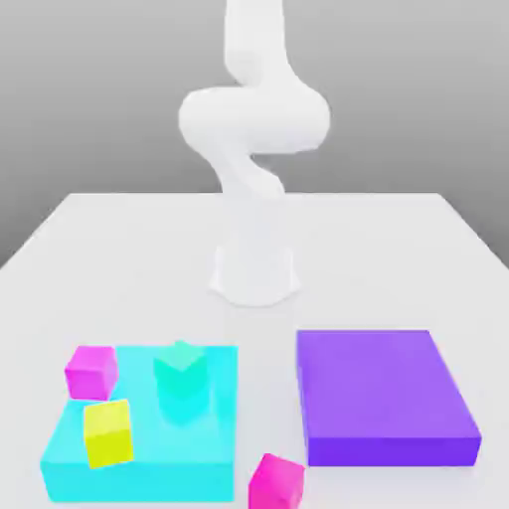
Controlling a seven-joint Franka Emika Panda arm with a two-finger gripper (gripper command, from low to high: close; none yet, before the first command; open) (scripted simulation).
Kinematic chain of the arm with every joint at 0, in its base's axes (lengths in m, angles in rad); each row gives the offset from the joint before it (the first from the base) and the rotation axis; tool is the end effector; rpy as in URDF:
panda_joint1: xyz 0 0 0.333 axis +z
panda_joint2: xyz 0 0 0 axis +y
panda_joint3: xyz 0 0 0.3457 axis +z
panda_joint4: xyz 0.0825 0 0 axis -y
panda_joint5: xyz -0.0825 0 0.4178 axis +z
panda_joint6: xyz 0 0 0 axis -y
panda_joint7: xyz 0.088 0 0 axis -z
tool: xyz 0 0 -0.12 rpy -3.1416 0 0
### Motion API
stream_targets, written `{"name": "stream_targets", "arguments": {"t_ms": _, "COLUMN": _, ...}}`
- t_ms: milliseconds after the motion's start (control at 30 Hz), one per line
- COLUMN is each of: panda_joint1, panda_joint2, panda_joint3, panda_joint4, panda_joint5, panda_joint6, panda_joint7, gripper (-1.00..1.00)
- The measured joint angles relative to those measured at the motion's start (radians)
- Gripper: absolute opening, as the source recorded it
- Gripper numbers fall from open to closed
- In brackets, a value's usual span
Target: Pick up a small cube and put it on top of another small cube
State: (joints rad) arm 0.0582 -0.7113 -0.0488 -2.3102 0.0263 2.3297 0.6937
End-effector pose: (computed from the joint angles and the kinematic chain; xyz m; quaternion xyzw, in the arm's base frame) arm 0.4027 -0.0021 0.6885 -0.8779 0.3182 -0.3249 0.1502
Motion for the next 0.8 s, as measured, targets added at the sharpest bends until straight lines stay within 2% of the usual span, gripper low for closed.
{"name": "stream_targets", "arguments": {"t_ms": 400, "panda_joint1": 0.224, "panda_joint2": 0.431, "panda_joint3": -0.187, "panda_joint4": -0.049, "panda_joint5": 0.165, "panda_joint6": 0.141, "panda_joint7": -0.541, "gripper": 0.00}}
{"name": "stream_targets", "arguments": {"t_ms": 633, "panda_joint1": 0.269, "panda_joint2": 0.677, "panda_joint3": -0.206, "panda_joint4": -0.077, "panda_joint5": 0.246, "panda_joint6": 0.224, "panda_joint7": -0.842, "gripper": 0.00}}
{"name": "stream_targets", "arguments": {"t_ms": 800, "panda_joint1": 0.263, "panda_joint2": 0.839, "panda_joint3": -0.191, "panda_joint4": -0.101, "panda_joint5": 0.233, "panda_joint6": 0.294, "panda_joint7": -1.007, "gripper": 0.00}}
